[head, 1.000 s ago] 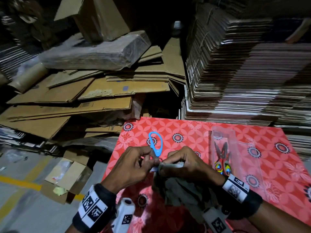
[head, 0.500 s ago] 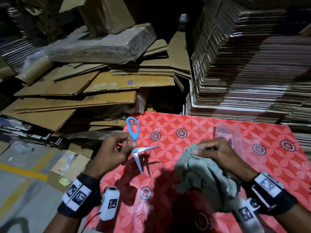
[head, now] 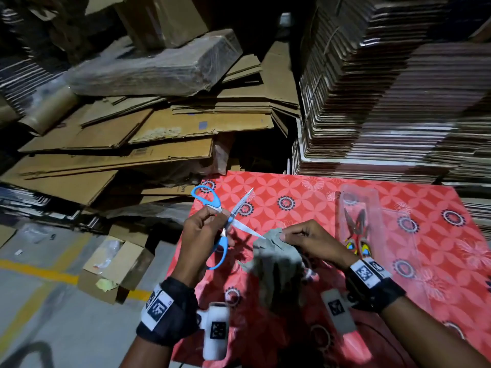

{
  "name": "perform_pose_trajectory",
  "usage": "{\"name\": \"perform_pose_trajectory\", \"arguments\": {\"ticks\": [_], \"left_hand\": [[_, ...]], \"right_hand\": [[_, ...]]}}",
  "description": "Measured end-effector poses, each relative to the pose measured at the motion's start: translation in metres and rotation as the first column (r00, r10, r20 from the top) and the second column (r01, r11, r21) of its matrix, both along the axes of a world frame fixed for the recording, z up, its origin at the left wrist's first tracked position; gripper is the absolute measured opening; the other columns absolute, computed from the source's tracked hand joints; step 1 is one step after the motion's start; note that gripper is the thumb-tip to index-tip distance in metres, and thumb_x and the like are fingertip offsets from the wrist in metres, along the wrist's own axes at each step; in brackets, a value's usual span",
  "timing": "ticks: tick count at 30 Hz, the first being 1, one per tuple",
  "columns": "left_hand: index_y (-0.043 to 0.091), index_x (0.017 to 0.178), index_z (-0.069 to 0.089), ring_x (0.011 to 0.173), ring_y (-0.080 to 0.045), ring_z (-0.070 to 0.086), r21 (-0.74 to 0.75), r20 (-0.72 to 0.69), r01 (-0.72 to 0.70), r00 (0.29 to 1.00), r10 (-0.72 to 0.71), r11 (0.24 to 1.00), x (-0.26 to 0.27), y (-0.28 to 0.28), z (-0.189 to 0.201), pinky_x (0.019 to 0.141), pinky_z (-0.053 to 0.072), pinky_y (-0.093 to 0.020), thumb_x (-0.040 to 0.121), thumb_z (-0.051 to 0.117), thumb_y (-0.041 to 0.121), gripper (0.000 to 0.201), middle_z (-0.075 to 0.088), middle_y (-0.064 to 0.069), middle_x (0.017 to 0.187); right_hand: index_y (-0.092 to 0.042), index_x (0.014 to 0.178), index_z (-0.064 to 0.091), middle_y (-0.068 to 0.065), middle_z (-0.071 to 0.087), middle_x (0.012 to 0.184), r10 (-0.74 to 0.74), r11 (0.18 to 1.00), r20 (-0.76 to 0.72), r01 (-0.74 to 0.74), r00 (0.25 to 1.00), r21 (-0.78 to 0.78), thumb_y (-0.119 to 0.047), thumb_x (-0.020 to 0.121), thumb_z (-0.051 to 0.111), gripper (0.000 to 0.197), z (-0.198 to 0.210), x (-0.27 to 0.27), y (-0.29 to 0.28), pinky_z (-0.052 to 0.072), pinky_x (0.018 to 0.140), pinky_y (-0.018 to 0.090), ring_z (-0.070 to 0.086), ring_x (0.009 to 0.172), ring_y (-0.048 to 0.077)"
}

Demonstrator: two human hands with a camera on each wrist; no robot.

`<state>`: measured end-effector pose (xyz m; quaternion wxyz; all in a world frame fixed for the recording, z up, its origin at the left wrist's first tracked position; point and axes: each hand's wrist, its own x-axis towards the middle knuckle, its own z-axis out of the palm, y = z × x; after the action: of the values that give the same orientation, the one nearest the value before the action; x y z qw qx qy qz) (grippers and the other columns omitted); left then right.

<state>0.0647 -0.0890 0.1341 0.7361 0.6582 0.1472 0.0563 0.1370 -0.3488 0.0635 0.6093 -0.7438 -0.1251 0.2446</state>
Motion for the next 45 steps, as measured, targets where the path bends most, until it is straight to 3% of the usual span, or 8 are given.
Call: {"name": "perform_pose_trajectory", "arguments": {"ticks": [3, 7, 14, 20, 25, 32, 38, 45], "left_hand": [[0.003, 0.078, 0.064, 0.057, -0.023, 0.051, -0.051, -0.052, 0.000, 0.999, -0.003, 0.999, -0.006, -0.005, -0.008, 0.061, 0.046, -0.032, 0.100, 0.061, 0.003, 0.022, 0.057, -0.006, 0.064], [0.002, 0.078, 0.064, 0.063, -0.025, 0.050, -0.104, -0.099, -0.013, 0.995, 0.002, 0.995, -0.014, -0.008, -0.014, 0.055, 0.051, -0.027, 0.099, 0.058, -0.001, 0.022, 0.055, -0.014, 0.073], [-0.003, 0.090, 0.064, 0.056, -0.023, 0.054, -0.134, -0.153, -0.021, 0.988, 0.000, 0.991, -0.017, -0.008, -0.022, 0.053, 0.050, -0.025, 0.100, 0.060, 0.003, 0.012, 0.053, -0.019, 0.081], [-0.004, 0.096, 0.065, 0.055, -0.021, 0.056, -0.169, -0.194, -0.030, 0.981, -0.003, 0.985, -0.019, -0.017, -0.025, 0.054, 0.051, -0.025, 0.100, 0.060, 0.003, 0.010, 0.056, -0.016, 0.078], [-0.004, 0.097, 0.065, 0.059, -0.021, 0.051, -0.155, -0.215, -0.059, 0.976, 0.025, 0.986, -0.021, -0.025, -0.024, 0.053, 0.051, -0.025, 0.100, 0.060, 0.003, 0.009, 0.054, -0.014, 0.075], [0.001, 0.094, 0.064, 0.060, -0.016, 0.051, -0.208, -0.191, -0.082, 0.981, 0.042, 0.975, -0.019, -0.027, -0.017, 0.052, 0.050, -0.021, 0.101, 0.060, 0.005, 0.009, 0.052, -0.010, 0.075], [0.009, 0.092, 0.067, 0.054, -0.012, 0.059, -0.325, -0.146, -0.094, 0.988, 0.048, 0.941, -0.010, -0.025, -0.008, 0.052, 0.051, -0.020, 0.102, 0.061, 0.008, 0.012, 0.062, -0.003, 0.069], [0.007, 0.101, 0.061, 0.049, -0.015, 0.062, -0.271, -0.080, 0.020, 0.996, -0.043, 0.962, 0.006, -0.018, 0.001, 0.051, 0.048, -0.023, 0.102, 0.060, 0.016, 0.009, 0.060, -0.002, 0.062]], "right_hand": [[-0.009, 0.063, 0.078, 0.012, 0.067, 0.056, -0.184, 0.975, 0.053, 0.189, 0.981, -0.118, -0.019, 0.087, 0.084, 0.026, -0.026, 0.007, -0.005, 0.043, 0.054, 0.023, 0.054, 0.046, 0.015], [-0.009, 0.045, 0.057, 0.000, 0.057, 0.043, -0.276, 0.884, 0.249, 0.347, 0.928, -0.313, -0.038, 0.086, 0.084, 0.057, -0.049, 0.012, -0.018, 0.046, 0.057, 0.027, 0.053, 0.044, 0.019], [-0.013, 0.057, 0.047, -0.008, 0.042, 0.045, -0.205, 0.849, 0.443, 0.384, 0.873, -0.363, -0.050, 0.098, 0.065, 0.059, -0.051, -0.018, -0.032, 0.032, 0.050, 0.019, 0.043, 0.045, 0.006], [-0.022, 0.080, 0.069, -0.010, 0.064, 0.071, 0.164, 0.949, 0.534, 0.014, 0.830, -0.314, -0.050, 0.081, 0.076, 0.028, -0.047, -0.052, -0.012, 0.050, 0.063, 0.025, 0.062, 0.069, -0.001], [-0.019, 0.112, 0.073, -0.001, 0.068, 0.112, 0.378, 0.722, 0.371, -0.019, 0.848, -0.692, -0.047, 0.082, 0.080, 0.042, -0.057, -0.062, 0.016, 0.039, 0.074, 0.019, 0.067, 0.104, 0.019], [-0.021, 0.074, 0.053, -0.013, 0.053, 0.067, -0.015, 0.966, 0.409, 0.118, 0.912, -0.229, -0.028, 0.097, 0.061, 0.025, -0.029, -0.044, 0.012, 0.039, 0.058, 0.029, 0.049, 0.060, 0.006], [-0.015, 0.085, 0.053, -0.009, 0.051, 0.062, -0.389, 0.921, 0.052, 0.385, 0.920, 0.063, -0.022, 0.107, 0.057, 0.023, 0.002, -0.034, 0.002, 0.051, 0.070, 0.040, 0.054, 0.058, 0.007], [-0.008, 0.098, 0.068, 0.010, 0.072, 0.086, -0.454, 0.846, -0.202, 0.491, 0.868, 0.209, -0.013, 0.094, 0.074, 0.009, 0.029, -0.047, 0.010, 0.050, 0.063, 0.024, 0.065, 0.077, 0.019]]}}
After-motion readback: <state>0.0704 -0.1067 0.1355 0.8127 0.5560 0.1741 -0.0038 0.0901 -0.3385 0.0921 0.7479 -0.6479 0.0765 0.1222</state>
